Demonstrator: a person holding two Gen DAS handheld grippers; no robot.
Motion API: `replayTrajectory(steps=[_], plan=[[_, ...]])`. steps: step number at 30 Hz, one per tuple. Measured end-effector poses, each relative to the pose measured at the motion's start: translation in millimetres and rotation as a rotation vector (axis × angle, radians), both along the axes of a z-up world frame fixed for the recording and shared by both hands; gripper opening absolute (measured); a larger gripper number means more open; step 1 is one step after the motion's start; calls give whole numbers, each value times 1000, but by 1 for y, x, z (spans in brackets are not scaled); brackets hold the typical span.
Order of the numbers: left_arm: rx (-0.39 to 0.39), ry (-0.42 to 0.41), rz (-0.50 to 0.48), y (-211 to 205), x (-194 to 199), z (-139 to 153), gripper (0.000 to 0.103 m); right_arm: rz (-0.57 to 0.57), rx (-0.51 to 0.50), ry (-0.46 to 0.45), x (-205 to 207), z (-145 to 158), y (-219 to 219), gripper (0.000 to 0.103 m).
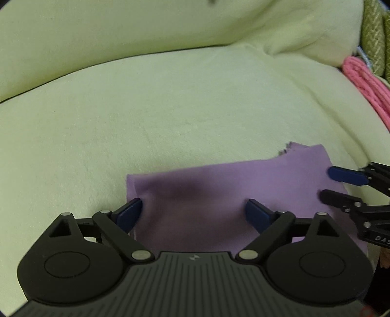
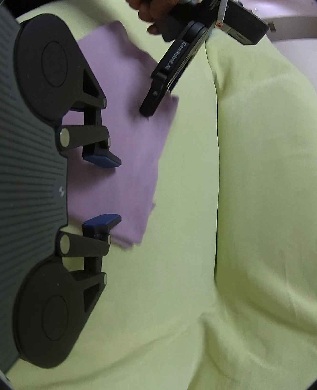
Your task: Fold clothes
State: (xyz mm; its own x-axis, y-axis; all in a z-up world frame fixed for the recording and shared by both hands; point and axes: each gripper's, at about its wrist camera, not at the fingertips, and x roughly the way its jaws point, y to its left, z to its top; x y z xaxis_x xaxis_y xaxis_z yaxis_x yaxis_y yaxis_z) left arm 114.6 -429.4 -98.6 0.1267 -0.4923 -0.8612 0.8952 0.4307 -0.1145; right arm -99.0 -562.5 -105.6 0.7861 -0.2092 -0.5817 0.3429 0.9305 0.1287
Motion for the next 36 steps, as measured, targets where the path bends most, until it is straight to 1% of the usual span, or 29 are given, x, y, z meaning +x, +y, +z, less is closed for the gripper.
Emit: replayTrajectory(steps=[2,4,6,9,12,14,16,19,21,23,24,25,26,28,31,33,36], plan=[[18,30,22,-3,6,2,92,-10,16,-21,-7,8,2,38],[35,68,49,-4,12,3,92,6,27,-32,-10,13,8,39],[56,105,72,-6,17,5,92,36,41,-30,-12,16,17,43],[83,154,96,-9,21,8,92,81,45,1,-12,15,31,44],[95,193,117,-9,25,8,93,118,46,51,-9,8,41,45],[94,206,127,-6,26,10,93,125,37,66,-10,3,44,45],[83,188,134,-1,24,16,93,115,39,62,-13,3,40,45],[33,124,112,14,12,32,93,58,47,53,-21,6,29,45],[-2,56,57,27,-6,41,93,34,49,29,-28,11,25,45],[-41,-10,-27,40,-26,43,93,26,40,6,-32,16,24,45],[-65,-35,-76,47,-36,41,94,27,36,0,-32,17,24,45],[-91,-48,-127,52,-45,37,97,29,34,-4,-30,18,22,45],[-105,-53,-167,54,-51,30,97,31,34,-6,-28,18,20,45],[-107,-55,-221,55,-58,16,97,36,36,-5,-20,15,16,45],[-117,-45,-254,50,-57,2,97,57,39,0,-6,10,11,45],[-138,-55,-275,48,-54,-1,97,82,39,5,4,6,9,45],[-142,-85,-309,45,-48,-5,97,137,12,15,19,0,12,46]])
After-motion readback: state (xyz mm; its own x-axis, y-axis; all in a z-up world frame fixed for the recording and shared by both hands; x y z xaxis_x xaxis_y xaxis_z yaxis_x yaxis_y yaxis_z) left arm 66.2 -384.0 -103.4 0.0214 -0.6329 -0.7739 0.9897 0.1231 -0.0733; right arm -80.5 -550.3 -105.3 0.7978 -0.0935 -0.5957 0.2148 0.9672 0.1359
